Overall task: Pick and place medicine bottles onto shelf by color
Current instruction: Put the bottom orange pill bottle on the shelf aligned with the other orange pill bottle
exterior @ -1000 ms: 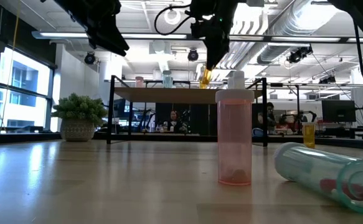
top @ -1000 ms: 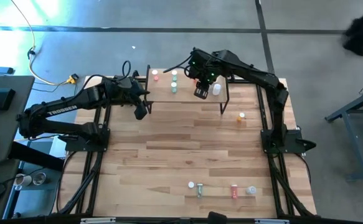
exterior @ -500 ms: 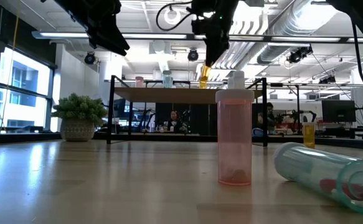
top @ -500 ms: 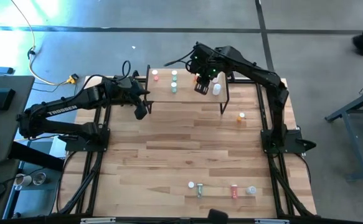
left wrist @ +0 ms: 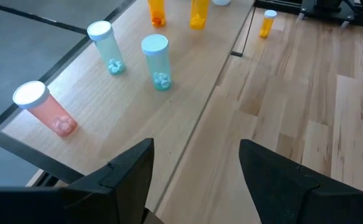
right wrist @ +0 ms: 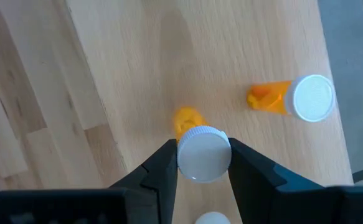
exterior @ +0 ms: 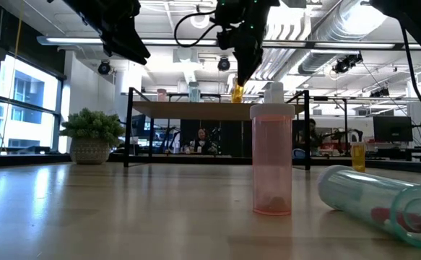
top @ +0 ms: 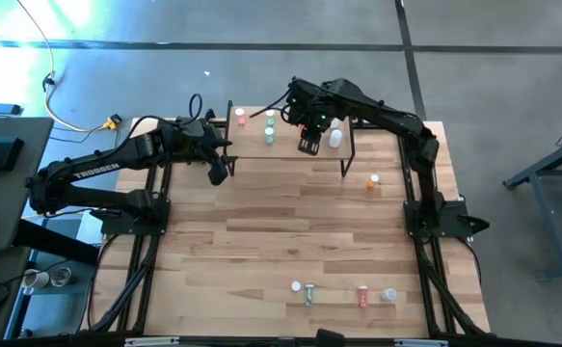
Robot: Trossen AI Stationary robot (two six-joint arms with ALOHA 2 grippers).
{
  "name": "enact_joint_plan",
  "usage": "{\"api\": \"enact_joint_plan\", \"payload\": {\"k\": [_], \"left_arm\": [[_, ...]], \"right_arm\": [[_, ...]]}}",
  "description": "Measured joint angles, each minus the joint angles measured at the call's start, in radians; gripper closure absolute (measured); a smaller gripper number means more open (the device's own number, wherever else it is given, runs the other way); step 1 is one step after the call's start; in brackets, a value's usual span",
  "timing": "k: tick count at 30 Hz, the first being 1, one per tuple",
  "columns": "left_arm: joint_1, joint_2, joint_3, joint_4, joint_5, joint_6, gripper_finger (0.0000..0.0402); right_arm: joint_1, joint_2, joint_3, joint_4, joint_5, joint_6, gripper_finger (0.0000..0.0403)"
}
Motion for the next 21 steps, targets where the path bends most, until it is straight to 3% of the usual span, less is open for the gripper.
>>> {"api": "enact_joint_plan", "payload": {"k": [21], "left_arm": [[0.0,0.0,0.0,0.0,0.0,0.01,0.0174]], "right_arm": [[0.0,0.015,0.0,-0.016,-0.024,0.011,0.0286]]}}
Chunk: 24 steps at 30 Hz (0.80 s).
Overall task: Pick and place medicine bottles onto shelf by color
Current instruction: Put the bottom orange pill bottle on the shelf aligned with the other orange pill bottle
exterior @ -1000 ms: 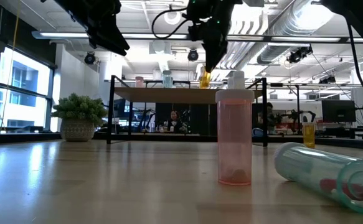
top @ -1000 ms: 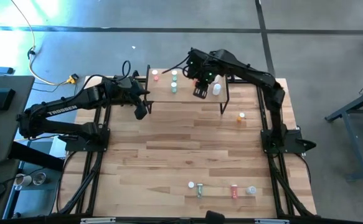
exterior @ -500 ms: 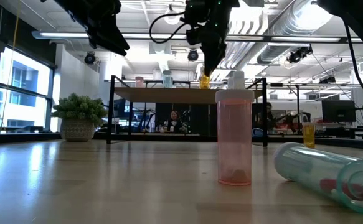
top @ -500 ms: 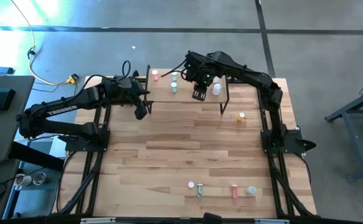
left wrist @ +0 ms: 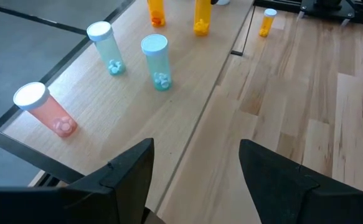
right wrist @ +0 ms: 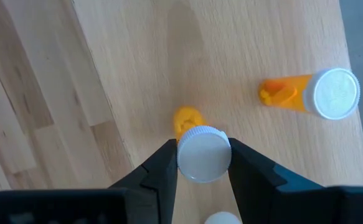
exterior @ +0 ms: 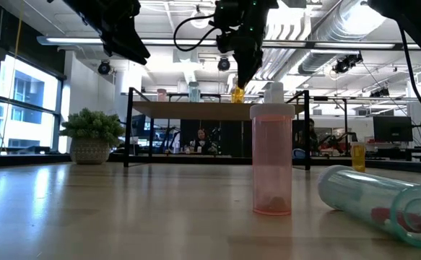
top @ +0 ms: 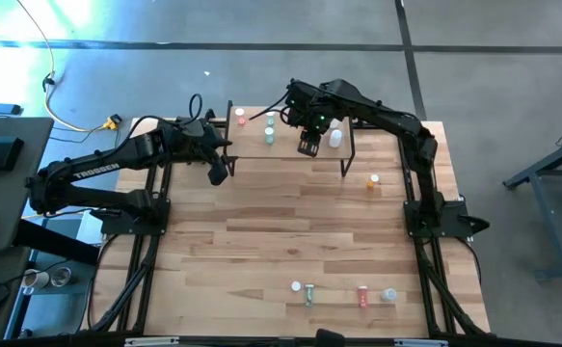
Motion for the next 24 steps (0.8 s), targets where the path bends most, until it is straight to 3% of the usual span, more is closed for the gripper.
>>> {"api": "enact_joint_plan", "payload": {"k": [24], "left_arm": [[0.0,0.0,0.0,0.0,0.0,-0.002,0.0174]], "right_arm": [[0.0,0.0,0.0,0.016,0.001,-0.029,0.0273]]}}
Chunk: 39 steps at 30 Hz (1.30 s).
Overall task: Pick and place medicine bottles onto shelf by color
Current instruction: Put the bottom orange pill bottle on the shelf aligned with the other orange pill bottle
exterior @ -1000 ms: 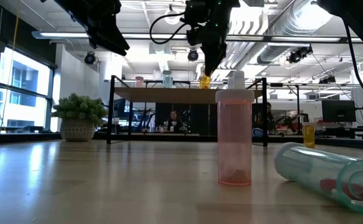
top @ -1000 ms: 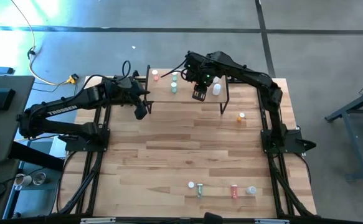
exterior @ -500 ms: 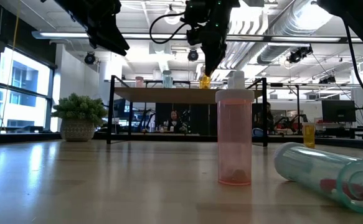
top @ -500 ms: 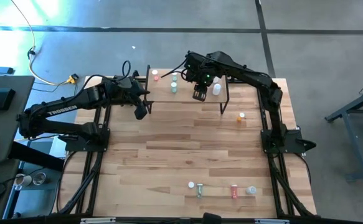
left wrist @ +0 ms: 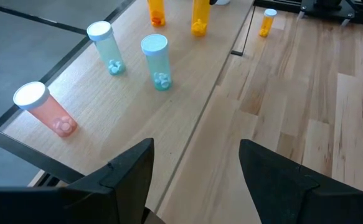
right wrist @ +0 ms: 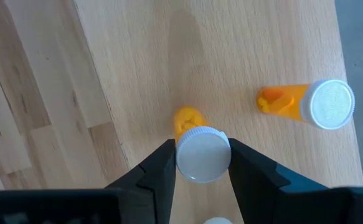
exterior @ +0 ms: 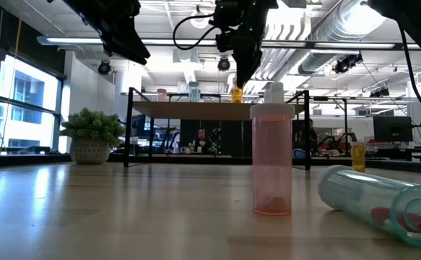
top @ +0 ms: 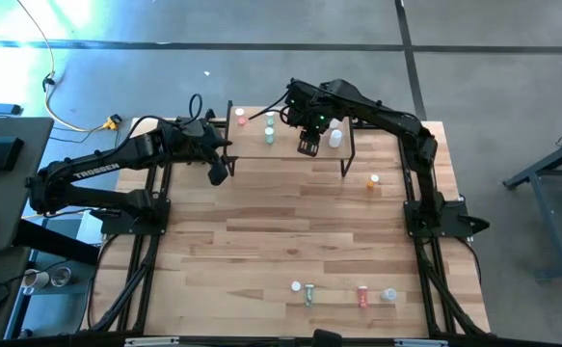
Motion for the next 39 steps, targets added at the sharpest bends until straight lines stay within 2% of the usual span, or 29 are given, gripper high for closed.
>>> {"api": "enact_joint_plan", "payload": {"k": [25,34,39], "left_arm": [[0.0,0.0,0.0,0.0,0.0,0.018,0.0174],[0.0,0.0,0.0,0.0,0.0,0.018,0.0174],[0.0,0.0,0.0,0.0,0.0,0.018,0.0174]], "right_arm": [[0.002,0.0,0.0,-0.015,0.002,0.01,0.0273],[0.002,0.0,0.0,-0.014,0.003,0.029,0.0228],[0.002,0.0,0.0,-0.009,0.003,0.027,0.0223]]}}
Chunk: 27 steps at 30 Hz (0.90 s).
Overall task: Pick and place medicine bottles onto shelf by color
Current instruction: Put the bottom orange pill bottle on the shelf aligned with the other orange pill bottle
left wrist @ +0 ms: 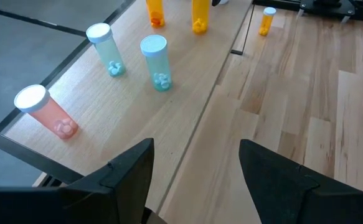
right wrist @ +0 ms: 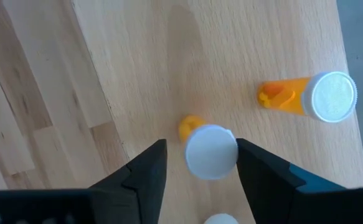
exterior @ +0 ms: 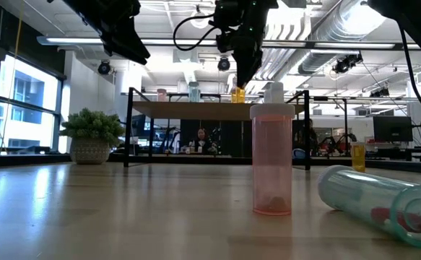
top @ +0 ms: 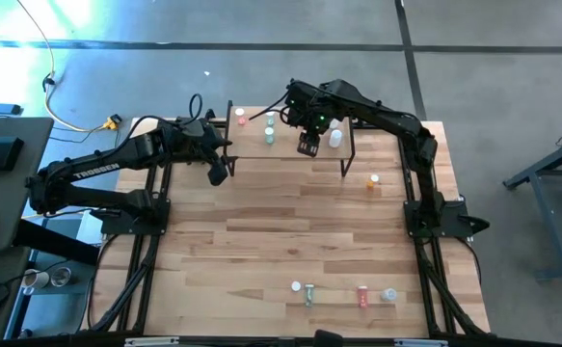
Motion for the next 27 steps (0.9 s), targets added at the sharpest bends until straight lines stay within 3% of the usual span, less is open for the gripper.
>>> {"api": "enact_joint_plan", "payload": {"k": [17,27], "left_arm": [[0.0,0.0,0.0,0.0,0.0,0.0,0.0174],[0.0,0.0,0.0,0.0,0.0,0.0,0.0174]], "right_arm": [[0.0,0.0,0.0,0.042,-0.017,0.036,0.0238],[0.0,0.0,0.016,0.065,0.071,0.031,0.0238]]}}
